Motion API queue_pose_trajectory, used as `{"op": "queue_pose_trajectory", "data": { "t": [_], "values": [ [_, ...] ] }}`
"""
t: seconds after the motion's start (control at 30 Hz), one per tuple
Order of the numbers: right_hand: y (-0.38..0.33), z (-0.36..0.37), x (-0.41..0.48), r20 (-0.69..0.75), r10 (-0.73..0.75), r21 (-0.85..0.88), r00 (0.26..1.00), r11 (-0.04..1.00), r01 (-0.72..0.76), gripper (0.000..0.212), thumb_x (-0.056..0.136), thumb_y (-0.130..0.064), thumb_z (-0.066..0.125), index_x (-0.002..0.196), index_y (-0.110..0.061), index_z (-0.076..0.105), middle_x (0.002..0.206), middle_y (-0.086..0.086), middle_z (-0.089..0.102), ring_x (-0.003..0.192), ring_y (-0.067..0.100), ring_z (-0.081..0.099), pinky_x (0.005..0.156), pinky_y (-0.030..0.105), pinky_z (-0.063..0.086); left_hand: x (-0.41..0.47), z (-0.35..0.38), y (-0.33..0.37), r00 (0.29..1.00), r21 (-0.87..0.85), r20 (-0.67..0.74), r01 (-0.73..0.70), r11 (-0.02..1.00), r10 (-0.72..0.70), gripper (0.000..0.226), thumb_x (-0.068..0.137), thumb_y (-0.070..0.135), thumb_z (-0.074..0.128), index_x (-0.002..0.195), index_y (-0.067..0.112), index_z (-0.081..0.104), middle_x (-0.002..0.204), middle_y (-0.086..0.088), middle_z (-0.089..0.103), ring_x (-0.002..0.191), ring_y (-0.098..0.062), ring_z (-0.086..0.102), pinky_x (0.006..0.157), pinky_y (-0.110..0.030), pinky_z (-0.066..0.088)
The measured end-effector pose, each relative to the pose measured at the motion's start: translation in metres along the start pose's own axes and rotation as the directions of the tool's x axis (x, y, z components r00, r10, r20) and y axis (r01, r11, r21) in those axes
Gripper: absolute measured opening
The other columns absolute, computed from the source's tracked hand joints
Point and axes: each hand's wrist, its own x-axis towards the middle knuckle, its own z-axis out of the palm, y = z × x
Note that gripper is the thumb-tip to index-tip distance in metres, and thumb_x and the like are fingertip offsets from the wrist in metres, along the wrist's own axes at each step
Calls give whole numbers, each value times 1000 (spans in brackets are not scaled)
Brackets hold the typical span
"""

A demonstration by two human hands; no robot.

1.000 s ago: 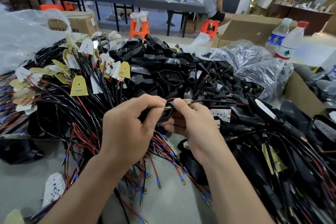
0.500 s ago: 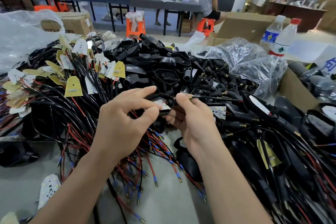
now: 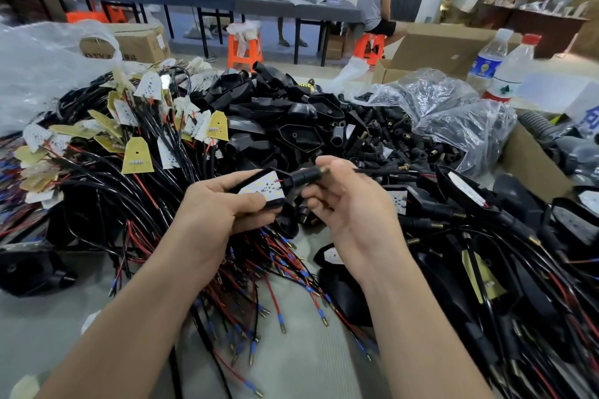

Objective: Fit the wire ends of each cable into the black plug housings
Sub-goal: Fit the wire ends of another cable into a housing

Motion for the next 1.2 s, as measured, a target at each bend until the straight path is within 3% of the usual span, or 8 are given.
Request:
{"op": "queue_pose_trajectory", "data": {
  "t": [0.4,0.57,0.8,0.87,0.93,1.03,1.1,1.2],
  "values": [
    [-1,-3,1,9,-40,-98,999,994,41,12,102,-9,59,96,-2,67,85,12,74,70,17,69,64,25,56,4,-17,1,992,87,127,-4,996,-7,31,76,-5,72,104,9,78,93,-14,80,84,-28,79,61,-21,60],
    [-12,12,1,115,-98,-275,989,953,126,15,97,-2,61,90,-7,73,83,10,73,73,17,66,69,29,54,1,-19,1,953,296,302,-70,953,-24,17,88,11,71,89,24,81,82,-5,74,58,-11,59,48,-17,43],
    [-79,23,5,92,-11,-372,996,927,45,25,104,-16,55,88,-8,73,77,8,75,59,15,67,54,22,51,-1,-16,14,951,102,310,-54,993,20,25,84,22,64,104,7,60,77,-10,64,44,-9,38,39,-16,30],
    [-98,23,3,-79,-121,-655,989,755,40,37,101,-30,59,73,-10,70,62,5,70,48,18,60,52,30,50,-4,-16,21,963,75,267,-54,996,32,22,84,17,65,104,8,59,76,-15,65,43,-12,38,39,-17,32],
    [-114,18,-6,-106,-456,-931,884,359,74,40,91,-39,63,57,-18,60,52,-6,59,51,18,54,63,36,52,-4,-16,28,981,155,191,-70,985,40,13,87,6,69,85,18,65,77,-22,70,42,-11,43,37,-17,32],
    [-125,23,-43,318,-527,-941,788,-75,330,13,85,-43,68,93,-32,69,89,-16,69,92,12,58,86,32,42,-6,-10,36,964,242,266,-74,967,7,20,81,6,73,71,23,66,82,-28,72,36,-10,39,33,-14,29],
    [-122,25,-61,464,-285,-886,839,-173,431,35,91,-40,63,126,-35,61,116,-9,71,110,18,60,96,34,44,-9,0,40,925,164,380,-32,986,-33,10,77,9,70,85,14,65,82,-27,70,34,-8,35,32,-13,25],
    [-129,21,-79,453,-238,-891,859,-151,428,23,101,-32,53,122,-38,59,100,-4,74,84,23,65,82,41,53,-11,21,43,876,120,482,-36,992,-26,9,81,12,70,91,12,69,78,-14,67,40,-6,38,34,-12,25]
  ]
}}
